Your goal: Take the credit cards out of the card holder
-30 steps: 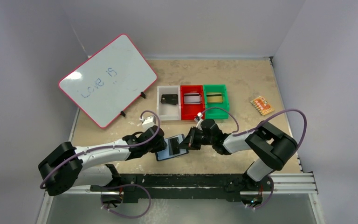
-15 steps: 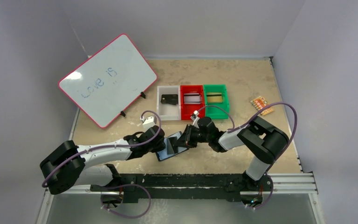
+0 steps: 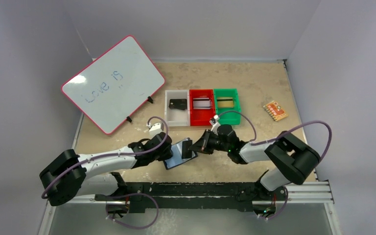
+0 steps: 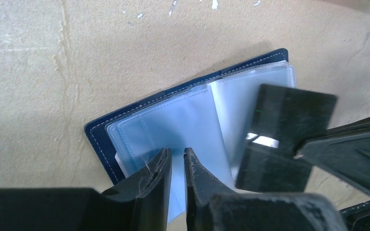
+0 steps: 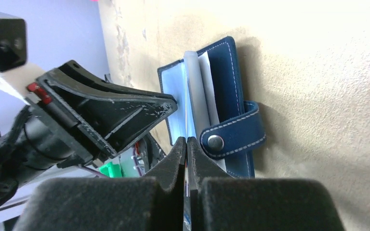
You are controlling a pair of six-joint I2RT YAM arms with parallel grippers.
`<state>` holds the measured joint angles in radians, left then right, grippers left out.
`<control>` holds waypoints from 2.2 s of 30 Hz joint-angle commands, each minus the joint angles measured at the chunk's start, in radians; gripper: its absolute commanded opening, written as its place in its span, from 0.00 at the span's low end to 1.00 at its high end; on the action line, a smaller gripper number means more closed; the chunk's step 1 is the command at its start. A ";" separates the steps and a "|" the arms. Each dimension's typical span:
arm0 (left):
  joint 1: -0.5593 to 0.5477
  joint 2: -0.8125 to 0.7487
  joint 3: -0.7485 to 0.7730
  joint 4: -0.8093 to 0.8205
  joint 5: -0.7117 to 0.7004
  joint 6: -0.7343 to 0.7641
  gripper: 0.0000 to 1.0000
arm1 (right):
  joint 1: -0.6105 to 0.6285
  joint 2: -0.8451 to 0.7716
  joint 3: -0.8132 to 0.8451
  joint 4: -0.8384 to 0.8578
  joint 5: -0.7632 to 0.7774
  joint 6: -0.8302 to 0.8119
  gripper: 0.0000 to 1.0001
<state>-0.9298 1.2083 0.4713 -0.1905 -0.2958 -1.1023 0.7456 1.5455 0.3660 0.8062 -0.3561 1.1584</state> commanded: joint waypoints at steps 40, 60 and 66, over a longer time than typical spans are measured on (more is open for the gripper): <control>0.009 -0.516 0.341 -0.595 -0.813 0.331 0.77 | -0.014 -0.440 0.385 -0.462 0.369 -1.196 0.00; 0.648 -0.345 0.309 -0.396 -0.203 0.502 0.87 | -0.003 0.179 1.035 -0.791 0.412 -1.496 0.00; 0.715 -0.374 0.293 -0.379 -0.226 0.491 0.88 | 0.037 0.273 1.072 -0.790 0.493 -1.540 0.00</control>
<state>-0.2264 0.8631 0.7593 -0.6273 -0.5571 -0.6308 0.7528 1.7901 1.3777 0.0303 0.0711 -0.3241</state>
